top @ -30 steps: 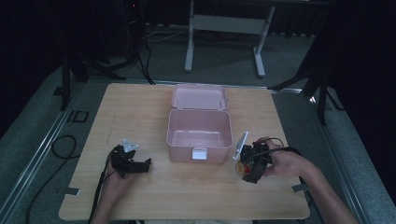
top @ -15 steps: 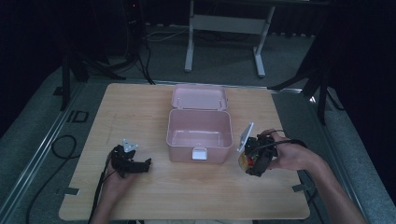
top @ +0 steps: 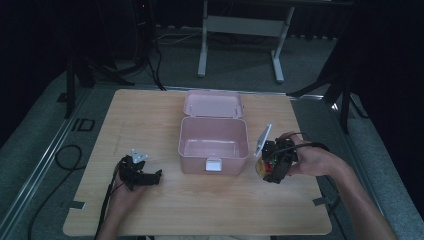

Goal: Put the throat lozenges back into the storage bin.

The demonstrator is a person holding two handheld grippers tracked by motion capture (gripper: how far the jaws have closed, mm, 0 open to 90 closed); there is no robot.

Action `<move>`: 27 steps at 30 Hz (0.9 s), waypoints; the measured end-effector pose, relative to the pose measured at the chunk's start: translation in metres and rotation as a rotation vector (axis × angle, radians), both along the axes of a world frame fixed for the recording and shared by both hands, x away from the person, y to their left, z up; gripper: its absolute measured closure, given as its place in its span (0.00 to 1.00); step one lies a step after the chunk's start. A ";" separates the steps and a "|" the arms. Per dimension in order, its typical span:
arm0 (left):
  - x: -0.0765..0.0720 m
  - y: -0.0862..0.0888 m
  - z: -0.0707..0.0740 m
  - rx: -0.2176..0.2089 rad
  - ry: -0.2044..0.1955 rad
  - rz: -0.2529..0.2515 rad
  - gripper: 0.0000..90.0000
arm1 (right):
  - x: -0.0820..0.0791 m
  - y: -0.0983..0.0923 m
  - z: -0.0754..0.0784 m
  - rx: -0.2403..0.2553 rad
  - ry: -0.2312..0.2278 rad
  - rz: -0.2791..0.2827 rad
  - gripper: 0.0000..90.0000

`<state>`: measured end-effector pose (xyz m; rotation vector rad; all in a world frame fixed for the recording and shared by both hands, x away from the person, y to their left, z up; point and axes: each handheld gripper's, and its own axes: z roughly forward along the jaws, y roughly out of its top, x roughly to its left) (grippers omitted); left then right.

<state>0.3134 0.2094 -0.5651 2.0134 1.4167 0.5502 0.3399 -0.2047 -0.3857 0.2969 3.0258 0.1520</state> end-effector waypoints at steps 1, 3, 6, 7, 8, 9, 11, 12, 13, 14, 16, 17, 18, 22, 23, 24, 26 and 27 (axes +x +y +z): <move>0.000 0.000 0.000 -0.001 0.000 0.000 0.01 | 0.001 0.000 0.001 0.002 -0.001 0.001 0.22; 0.000 0.000 0.000 -0.001 -0.001 0.000 0.01 | 0.001 0.001 0.004 0.003 -0.007 0.005 0.22; 0.000 0.000 0.000 0.000 0.000 0.000 0.01 | 0.002 0.003 0.006 0.006 -0.008 0.010 0.22; 0.000 0.000 0.000 0.000 0.000 -0.001 0.01 | 0.002 0.004 0.007 0.007 -0.010 0.011 0.22; 0.000 0.000 0.000 0.000 0.000 -0.001 0.01 | 0.002 0.004 0.008 0.007 -0.009 0.012 0.22; 0.000 0.000 0.000 0.000 0.000 0.000 0.01 | 0.003 0.005 0.008 0.006 -0.010 0.014 0.22; 0.000 0.000 0.000 0.000 0.000 -0.001 0.01 | 0.003 0.006 0.010 0.005 -0.012 0.019 0.22; 0.000 0.000 0.000 0.000 0.000 0.000 0.01 | 0.004 0.007 0.010 0.005 -0.011 0.021 0.22; 0.000 0.000 0.000 0.000 0.000 0.000 0.01 | 0.005 0.008 0.011 0.005 -0.011 0.019 0.22; 0.000 0.000 0.000 0.000 0.000 0.000 0.01 | 0.006 0.008 0.012 0.006 -0.010 0.022 0.22; 0.000 0.000 0.000 0.000 0.000 0.000 0.01 | 0.007 0.010 0.014 0.006 -0.010 0.024 0.22; 0.000 0.000 0.000 0.001 0.000 -0.001 0.01 | 0.008 0.011 0.014 0.005 -0.007 0.025 0.22; 0.000 0.000 0.000 0.001 0.000 0.000 0.01 | 0.009 0.012 0.015 0.005 -0.008 0.028 0.22; 0.000 0.000 0.000 0.001 0.000 -0.001 0.01 | 0.011 0.016 0.018 0.012 -0.005 0.032 0.22; 0.000 0.000 0.000 0.001 0.000 -0.001 0.01 | 0.012 0.017 0.019 0.012 -0.003 0.032 0.22; 0.000 0.000 0.000 0.001 0.000 -0.001 0.01 | 0.013 0.018 0.019 0.012 -0.003 0.034 0.22; 0.000 0.000 0.000 0.000 0.000 0.000 0.01 | 0.015 0.019 0.020 0.011 -0.003 0.032 0.22; 0.000 0.000 0.000 0.001 0.000 0.000 0.01 | 0.016 0.019 0.021 0.011 -0.004 0.030 0.22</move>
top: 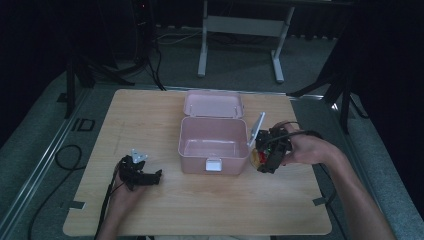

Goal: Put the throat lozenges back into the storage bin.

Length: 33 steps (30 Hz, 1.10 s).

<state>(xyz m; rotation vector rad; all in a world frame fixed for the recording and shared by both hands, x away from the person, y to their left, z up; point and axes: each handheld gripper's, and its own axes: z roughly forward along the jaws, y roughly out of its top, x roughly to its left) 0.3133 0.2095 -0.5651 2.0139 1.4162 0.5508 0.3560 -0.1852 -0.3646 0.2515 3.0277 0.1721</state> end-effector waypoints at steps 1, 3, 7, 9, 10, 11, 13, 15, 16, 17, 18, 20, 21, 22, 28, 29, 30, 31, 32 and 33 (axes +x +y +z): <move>0.000 0.000 0.000 0.000 0.000 0.000 0.01 | 0.001 0.001 0.001 0.001 0.000 0.000 0.22; 0.000 0.000 0.000 0.000 0.000 0.000 0.01 | 0.002 0.001 0.002 0.001 -0.001 -0.001 0.22; 0.000 0.000 0.000 0.000 0.000 0.000 0.01 | 0.004 0.004 0.004 0.001 -0.003 0.000 0.22; 0.000 0.000 0.000 0.000 0.000 0.000 0.01 | 0.005 0.005 0.006 0.001 -0.003 0.001 0.22; 0.000 0.000 0.000 0.000 0.000 0.000 0.01 | 0.005 0.005 0.006 0.001 -0.002 -0.001 0.22; 0.000 0.000 0.000 0.000 0.000 0.000 0.01 | 0.006 0.006 0.007 0.001 -0.003 0.000 0.22; 0.000 0.000 0.000 0.000 0.000 0.000 0.01 | 0.007 0.008 0.007 0.000 -0.001 0.000 0.22; 0.000 0.000 0.000 0.000 0.000 -0.001 0.01 | 0.008 0.010 0.008 -0.002 -0.002 0.001 0.22; 0.000 0.000 0.000 0.000 0.000 -0.001 0.01 | 0.009 0.010 0.008 -0.001 -0.002 0.002 0.22; 0.000 0.000 0.000 0.000 0.000 -0.001 0.01 | 0.009 0.011 0.009 0.000 0.000 -0.001 0.22; 0.000 0.000 0.000 0.000 0.000 -0.001 0.01 | 0.010 0.012 0.009 0.001 -0.002 0.003 0.22; 0.000 0.000 0.000 0.001 0.000 -0.002 0.01 | 0.011 0.014 0.009 -0.002 -0.003 0.003 0.22; 0.000 0.000 0.000 0.000 0.000 -0.002 0.01 | 0.012 0.015 0.010 0.000 -0.002 0.004 0.22; 0.000 0.000 0.000 0.001 0.000 -0.003 0.01 | 0.013 0.016 0.010 -0.001 -0.001 0.002 0.22; 0.000 0.000 0.000 0.000 0.000 -0.003 0.01 | 0.016 0.021 0.012 0.002 0.000 0.008 0.22; 0.000 0.000 0.000 0.000 0.000 -0.003 0.01 | 0.017 0.021 0.012 0.004 0.001 0.010 0.22; 0.000 0.000 0.000 0.001 0.000 -0.003 0.01 | 0.018 0.022 0.013 0.005 0.001 0.008 0.22; 0.000 0.000 0.000 0.000 0.000 -0.004 0.01 | 0.018 0.022 0.013 0.005 0.002 0.008 0.22; 0.000 0.000 0.000 0.001 0.000 -0.003 0.01 | 0.019 0.023 0.013 0.005 0.002 0.009 0.22; 0.000 0.000 0.000 0.001 0.000 -0.003 0.01 | 0.019 0.024 0.013 0.005 0.003 0.009 0.22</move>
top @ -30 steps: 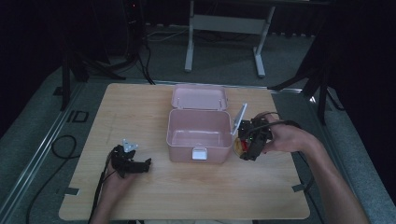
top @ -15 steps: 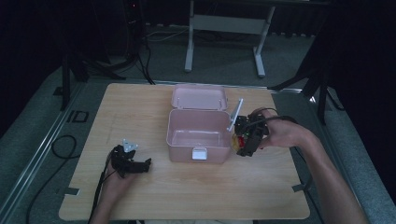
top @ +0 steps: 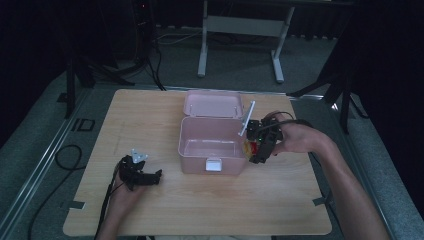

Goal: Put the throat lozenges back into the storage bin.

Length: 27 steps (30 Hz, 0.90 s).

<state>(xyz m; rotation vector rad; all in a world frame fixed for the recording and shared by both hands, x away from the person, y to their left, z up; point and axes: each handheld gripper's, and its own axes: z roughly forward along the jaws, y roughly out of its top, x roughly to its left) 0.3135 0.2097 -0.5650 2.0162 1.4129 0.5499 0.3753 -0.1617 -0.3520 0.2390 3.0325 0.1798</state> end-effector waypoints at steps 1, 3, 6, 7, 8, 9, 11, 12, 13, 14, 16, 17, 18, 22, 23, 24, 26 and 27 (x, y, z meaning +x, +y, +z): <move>0.000 0.000 0.000 0.000 0.000 0.000 0.01 | 0.000 0.001 0.000 -0.001 0.002 0.000 0.22; 0.000 0.000 0.000 0.000 0.000 0.000 0.01 | 0.001 0.002 -0.001 -0.003 0.002 0.000 0.22; 0.000 0.000 0.000 0.000 0.000 0.000 0.01 | 0.002 0.004 -0.002 -0.006 0.005 0.004 0.22; 0.000 0.000 0.000 0.000 0.000 0.000 0.01 | 0.002 0.005 -0.002 -0.008 0.005 0.005 0.22; 0.000 0.000 0.000 0.000 0.000 0.000 0.01 | 0.002 0.005 -0.002 -0.009 0.007 0.003 0.22; 0.000 0.000 0.000 0.000 0.000 0.000 0.01 | 0.003 0.006 -0.002 -0.010 0.005 0.006 0.22; 0.000 0.000 0.000 0.000 0.000 0.000 0.01 | 0.003 0.008 -0.002 -0.007 0.005 0.004 0.22; 0.000 0.000 0.000 0.000 0.000 0.000 0.01 | 0.004 0.008 -0.002 -0.007 0.006 0.006 0.22; 0.000 0.000 0.000 0.000 0.000 0.000 0.01 | 0.004 0.009 -0.002 -0.008 0.007 0.005 0.22; 0.000 0.000 0.000 0.000 0.000 0.000 0.01 | 0.005 0.010 -0.002 -0.009 0.006 0.007 0.22; 0.000 0.000 0.000 0.000 0.000 0.000 0.01 | 0.005 0.012 -0.003 -0.008 0.006 0.009 0.22; 0.000 0.000 0.000 0.000 0.000 0.000 0.01 | 0.006 0.013 -0.003 -0.006 0.005 0.011 0.22; 0.000 0.000 0.000 0.000 0.000 0.000 0.01 | 0.006 0.014 -0.003 -0.003 0.005 0.012 0.22; 0.000 0.000 0.000 0.000 0.000 0.000 0.01 | 0.008 0.018 -0.006 -0.009 0.010 0.016 0.22; 0.000 0.000 0.000 0.000 0.000 0.000 0.01 | 0.008 0.019 -0.007 -0.009 0.011 0.016 0.22; 0.000 0.000 0.000 0.000 0.000 0.000 0.01 | 0.008 0.020 -0.007 -0.009 0.010 0.017 0.22; 0.000 0.000 0.000 0.000 0.000 0.000 0.01 | 0.009 0.021 -0.008 -0.013 0.007 0.019 0.22; 0.000 0.000 0.000 0.000 0.000 0.000 0.01 | 0.009 0.022 -0.008 -0.013 0.007 0.017 0.22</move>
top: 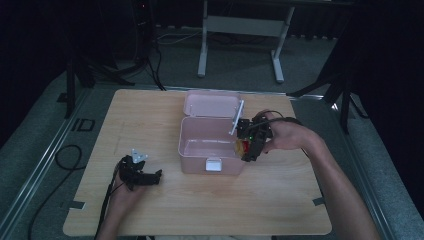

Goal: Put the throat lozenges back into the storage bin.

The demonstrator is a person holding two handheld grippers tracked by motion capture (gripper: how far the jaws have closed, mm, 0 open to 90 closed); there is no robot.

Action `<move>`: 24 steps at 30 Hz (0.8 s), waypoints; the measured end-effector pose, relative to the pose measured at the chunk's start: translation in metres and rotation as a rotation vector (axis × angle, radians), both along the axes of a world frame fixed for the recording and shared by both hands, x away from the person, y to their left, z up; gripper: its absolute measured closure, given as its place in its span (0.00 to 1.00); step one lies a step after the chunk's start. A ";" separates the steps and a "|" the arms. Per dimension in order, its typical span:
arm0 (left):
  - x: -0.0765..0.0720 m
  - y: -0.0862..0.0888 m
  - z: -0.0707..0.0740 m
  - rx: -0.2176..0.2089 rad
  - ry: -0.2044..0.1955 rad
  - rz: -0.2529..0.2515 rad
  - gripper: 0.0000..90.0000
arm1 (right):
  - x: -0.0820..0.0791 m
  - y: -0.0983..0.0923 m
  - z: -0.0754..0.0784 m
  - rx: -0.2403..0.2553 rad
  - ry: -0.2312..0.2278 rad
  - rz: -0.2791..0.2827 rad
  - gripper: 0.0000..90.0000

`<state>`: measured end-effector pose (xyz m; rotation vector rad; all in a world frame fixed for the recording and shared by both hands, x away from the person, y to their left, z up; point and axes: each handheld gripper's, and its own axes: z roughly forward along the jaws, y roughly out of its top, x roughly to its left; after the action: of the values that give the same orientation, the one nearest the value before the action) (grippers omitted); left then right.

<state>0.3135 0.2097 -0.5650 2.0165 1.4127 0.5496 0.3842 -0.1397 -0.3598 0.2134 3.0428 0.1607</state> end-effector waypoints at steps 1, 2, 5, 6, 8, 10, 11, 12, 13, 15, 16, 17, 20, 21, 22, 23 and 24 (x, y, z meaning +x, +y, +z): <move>0.000 0.000 0.000 0.000 0.000 0.000 0.01 | 0.000 0.000 0.000 0.000 0.000 0.000 0.22; 0.000 0.000 0.000 0.000 0.000 0.000 0.01 | 0.000 0.001 0.000 0.001 0.001 0.001 0.22; 0.000 0.000 0.000 0.000 0.000 0.000 0.01 | 0.002 0.004 0.000 0.001 -0.003 -0.002 0.22; 0.000 0.000 0.000 0.000 0.000 0.000 0.01 | 0.002 0.005 0.000 -0.001 -0.005 -0.005 0.22; 0.000 0.000 0.000 0.000 0.000 -0.001 0.01 | 0.004 0.007 -0.001 -0.006 -0.012 -0.008 0.22; 0.000 0.000 0.000 0.000 0.000 -0.001 0.01 | 0.006 0.008 -0.002 -0.005 -0.008 -0.012 0.22; 0.000 0.000 0.000 0.000 0.000 -0.001 0.01 | 0.006 0.009 -0.002 -0.006 -0.008 -0.013 0.22; 0.000 0.000 0.000 0.000 0.000 -0.001 0.01 | 0.007 0.010 -0.002 -0.007 -0.010 -0.013 0.22; 0.000 0.000 0.000 0.000 0.000 -0.001 0.01 | 0.007 0.011 -0.002 -0.005 -0.011 -0.014 0.22; 0.000 0.000 0.000 0.000 0.000 -0.001 0.01 | 0.009 0.012 -0.002 -0.001 -0.013 -0.016 0.22; 0.000 0.000 0.000 0.000 0.000 -0.002 0.01 | 0.009 0.013 -0.003 0.000 -0.015 -0.019 0.22; 0.000 0.000 0.000 0.000 0.000 -0.002 0.01 | 0.010 0.014 -0.003 -0.001 -0.016 -0.019 0.22; 0.000 0.000 0.000 0.000 0.000 -0.002 0.01 | 0.011 0.017 -0.005 -0.003 -0.019 -0.019 0.22; 0.000 0.000 0.000 0.000 0.000 -0.002 0.01 | 0.011 0.017 -0.005 -0.001 -0.019 -0.020 0.22; 0.000 0.000 0.000 0.000 0.000 -0.002 0.01 | 0.012 0.018 -0.006 -0.001 -0.019 -0.020 0.22; 0.000 0.000 0.000 0.000 0.000 -0.002 0.01 | 0.012 0.019 -0.006 -0.002 -0.020 -0.022 0.22; 0.000 0.000 0.000 0.000 0.000 -0.002 0.01 | 0.013 0.020 -0.007 -0.004 -0.022 -0.022 0.22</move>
<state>0.3137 0.2098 -0.5651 2.0173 1.4103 0.5490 0.3971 -0.1197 -0.3667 0.2431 3.0173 0.1541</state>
